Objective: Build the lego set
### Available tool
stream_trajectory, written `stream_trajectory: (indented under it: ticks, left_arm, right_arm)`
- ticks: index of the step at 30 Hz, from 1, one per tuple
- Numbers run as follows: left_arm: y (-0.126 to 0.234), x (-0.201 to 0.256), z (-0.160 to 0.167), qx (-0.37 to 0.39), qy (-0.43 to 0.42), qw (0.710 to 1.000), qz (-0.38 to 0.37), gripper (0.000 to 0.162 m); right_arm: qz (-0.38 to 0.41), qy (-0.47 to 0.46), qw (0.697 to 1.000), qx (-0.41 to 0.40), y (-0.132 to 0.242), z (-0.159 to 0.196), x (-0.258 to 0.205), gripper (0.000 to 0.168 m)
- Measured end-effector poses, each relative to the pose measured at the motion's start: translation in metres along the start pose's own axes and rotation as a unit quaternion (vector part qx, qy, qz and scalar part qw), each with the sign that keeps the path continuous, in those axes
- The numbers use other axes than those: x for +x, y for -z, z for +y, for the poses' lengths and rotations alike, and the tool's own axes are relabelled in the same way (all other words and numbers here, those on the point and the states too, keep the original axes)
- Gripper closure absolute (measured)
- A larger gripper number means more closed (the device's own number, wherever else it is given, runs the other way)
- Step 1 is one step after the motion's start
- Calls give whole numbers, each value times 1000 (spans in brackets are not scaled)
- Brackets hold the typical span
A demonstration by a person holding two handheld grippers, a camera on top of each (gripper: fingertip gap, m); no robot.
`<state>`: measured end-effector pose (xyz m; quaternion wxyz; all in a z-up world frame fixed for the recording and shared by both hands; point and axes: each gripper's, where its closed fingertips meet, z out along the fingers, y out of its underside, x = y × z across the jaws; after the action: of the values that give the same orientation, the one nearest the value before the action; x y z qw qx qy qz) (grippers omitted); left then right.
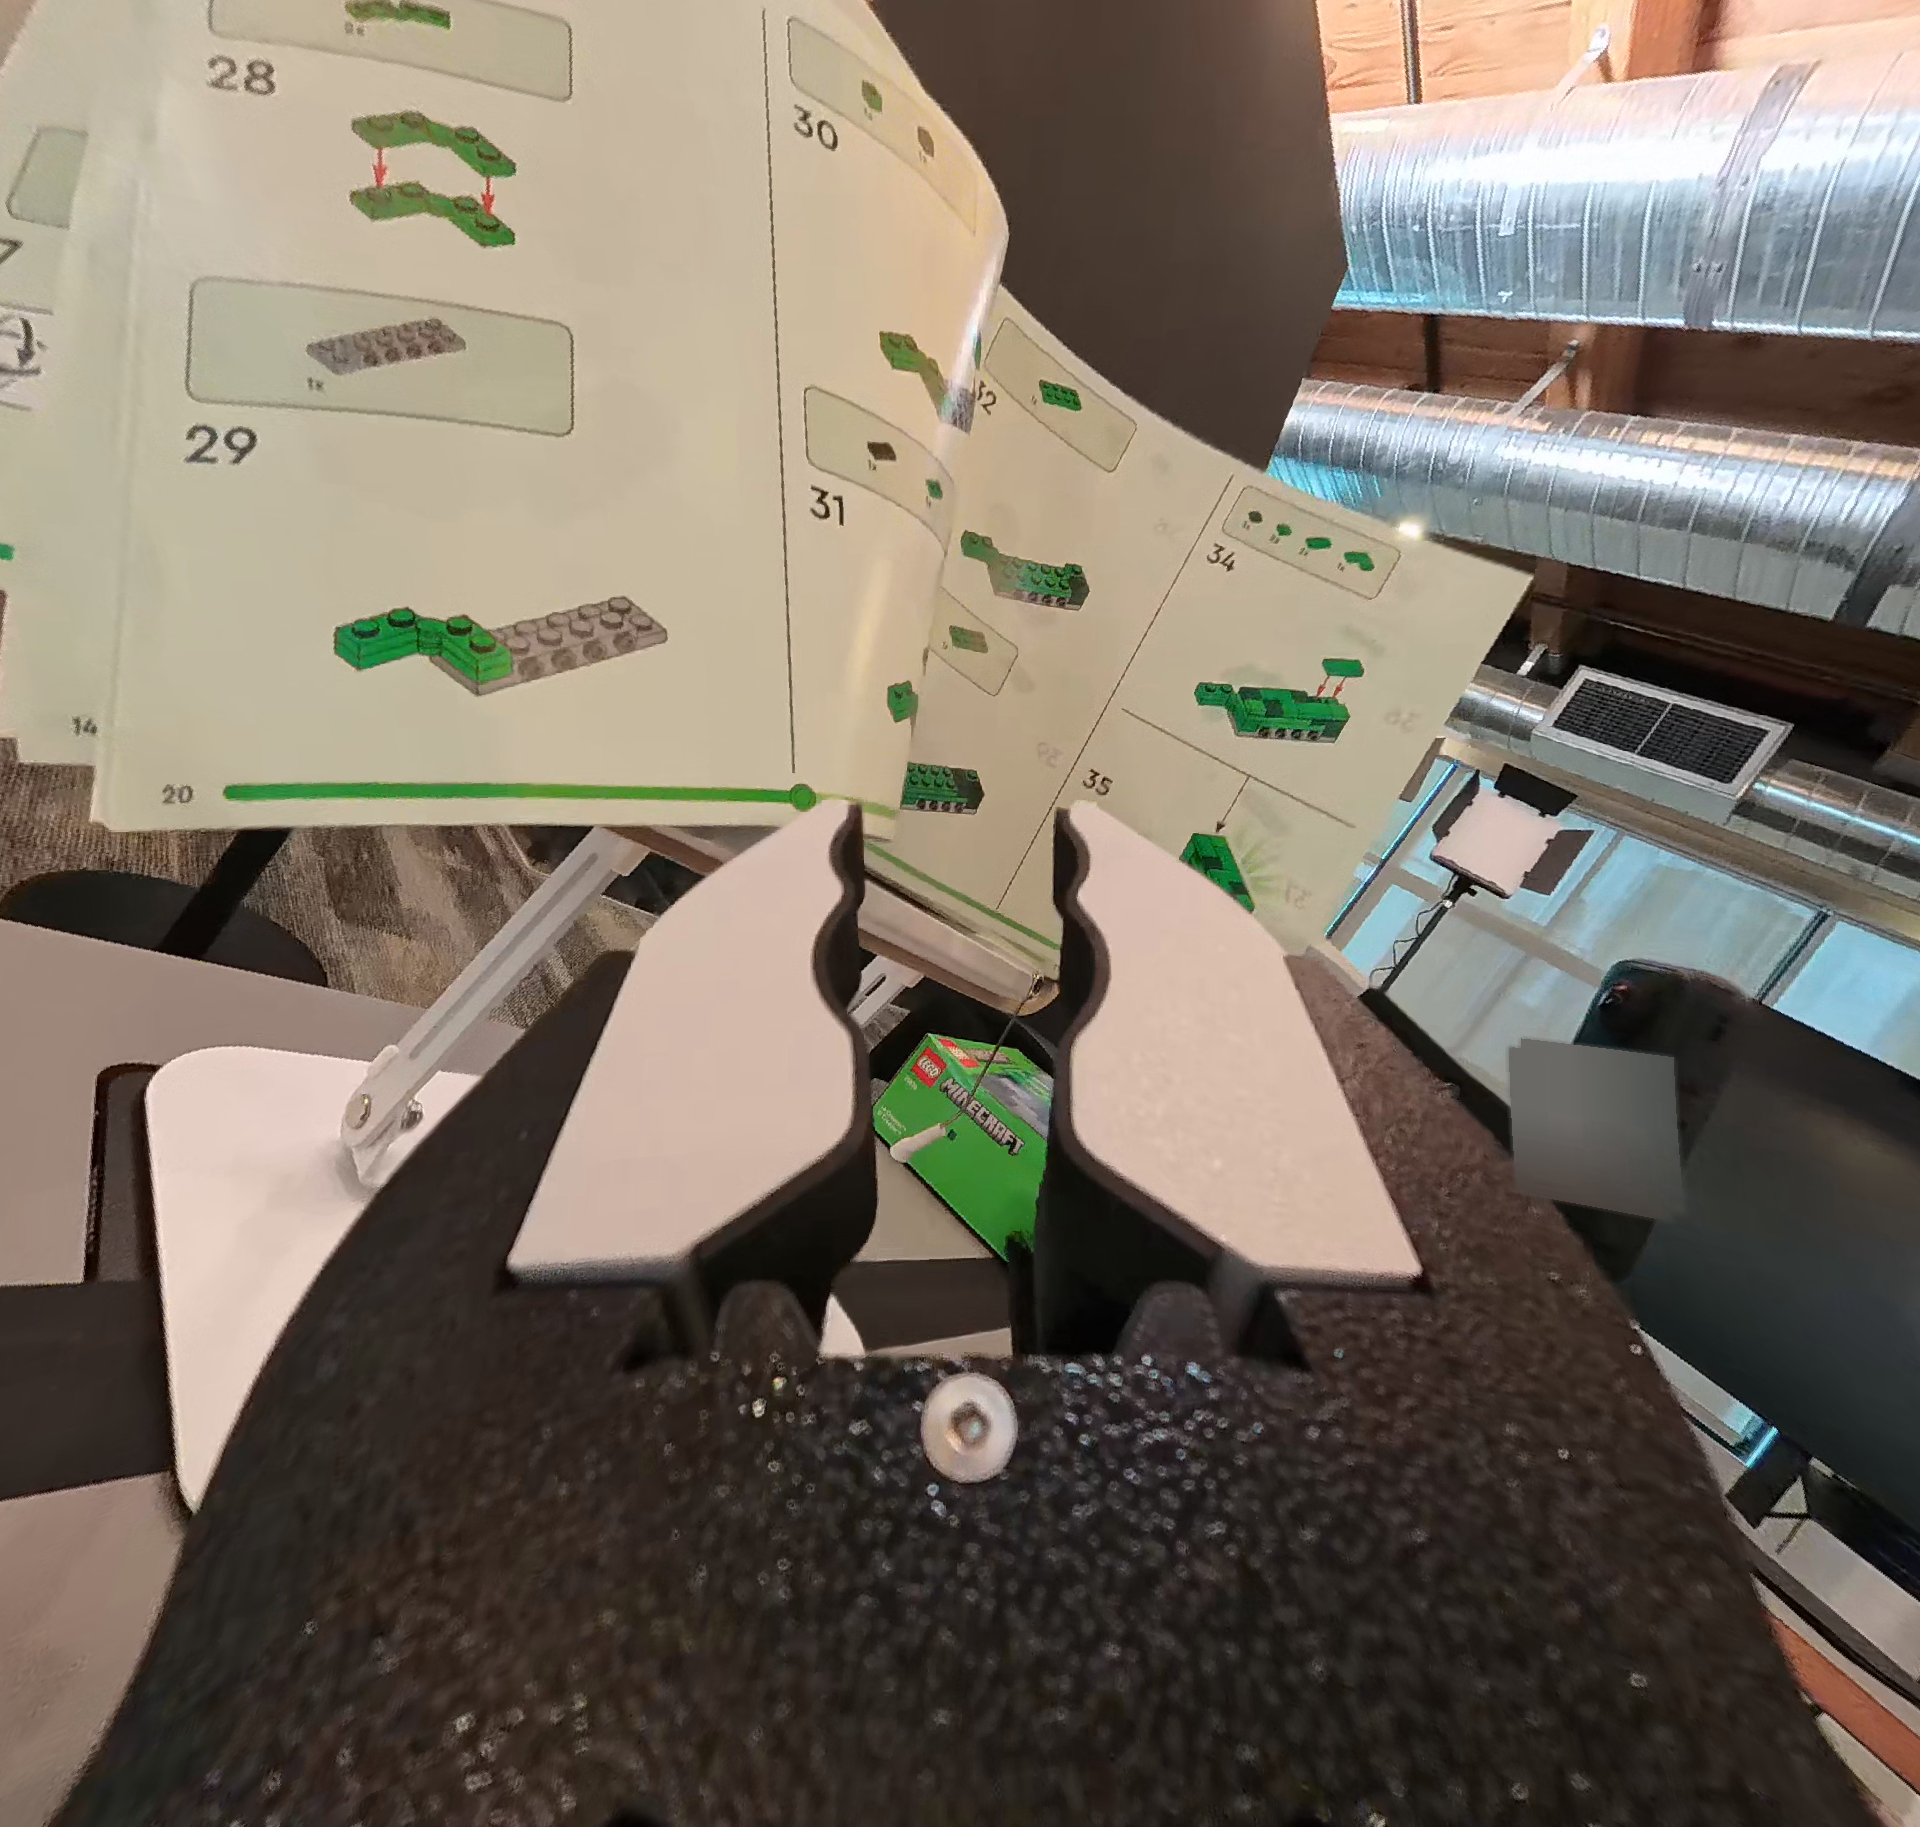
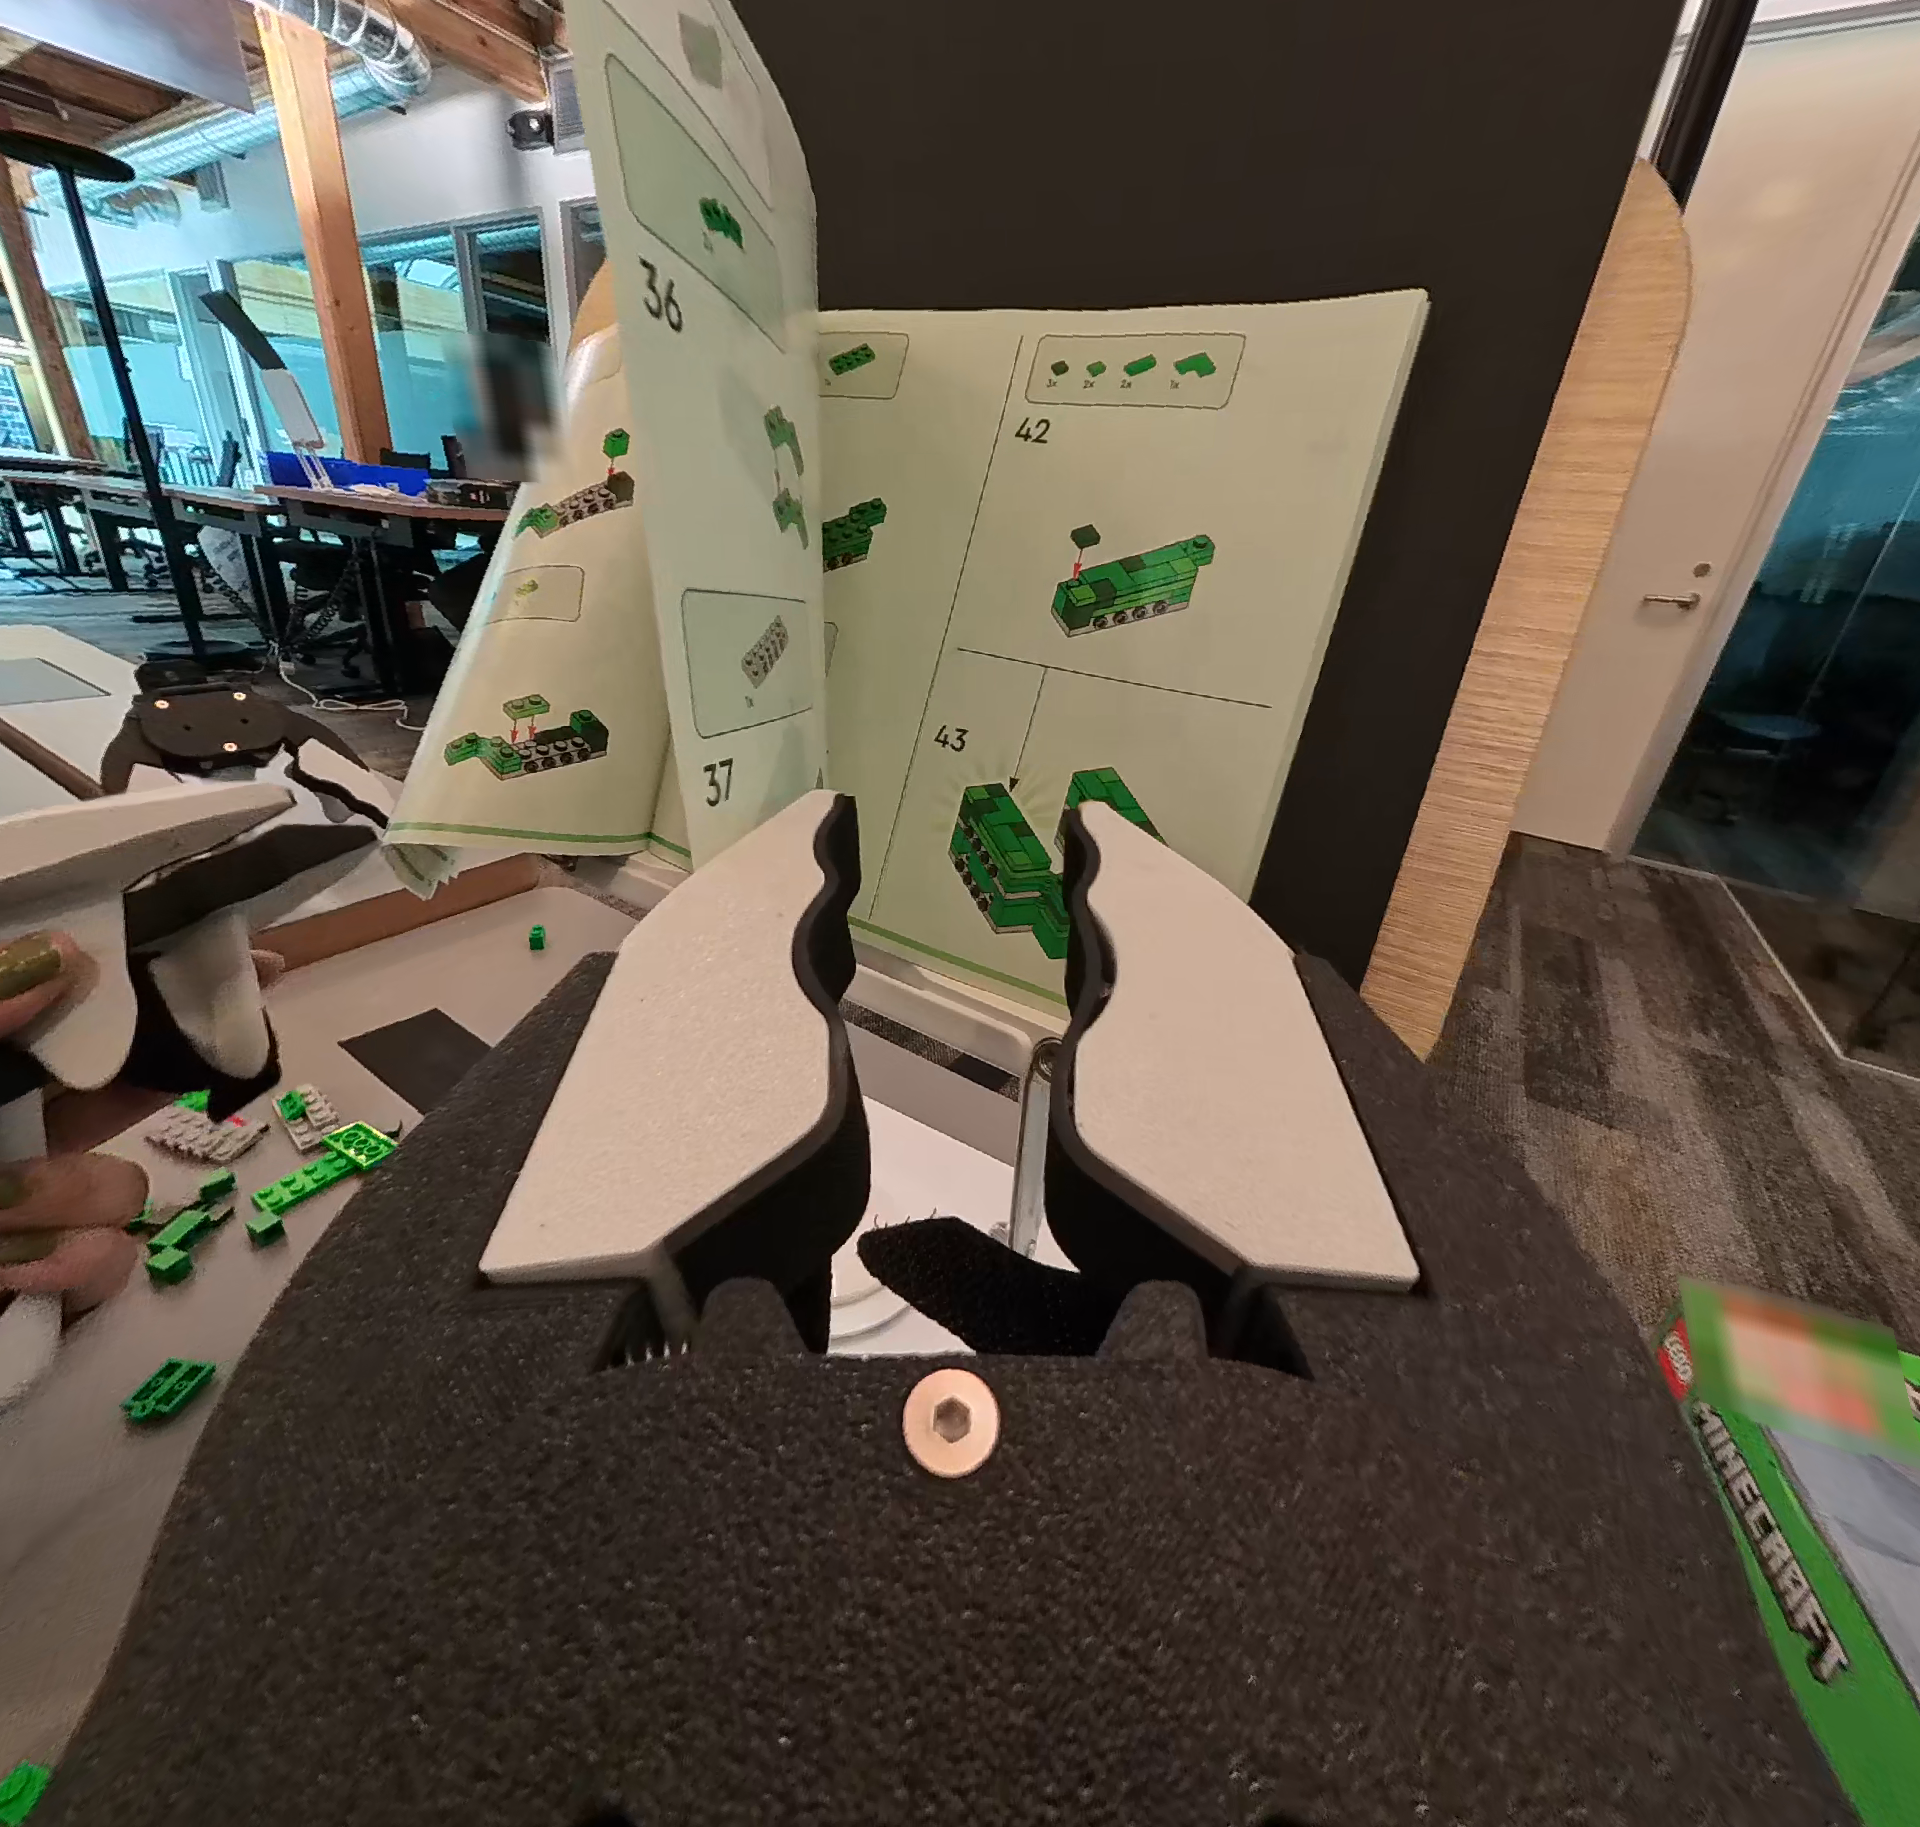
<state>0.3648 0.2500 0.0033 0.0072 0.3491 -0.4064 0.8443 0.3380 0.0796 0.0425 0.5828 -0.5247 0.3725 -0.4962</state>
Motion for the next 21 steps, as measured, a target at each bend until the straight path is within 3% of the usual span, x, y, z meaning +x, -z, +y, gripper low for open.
stream_trajectory:
  ticks: [8,21]
  left_arm:
    - [0,4,4,-5,13,1000,7,130]
    - [-3,-9,7,-11,-13,999,-45,129]
  right_arm:
    - [7,-6,1000,3,3,-1,5,132]
    - [4,-10,1000,7,2,-1,5,131]
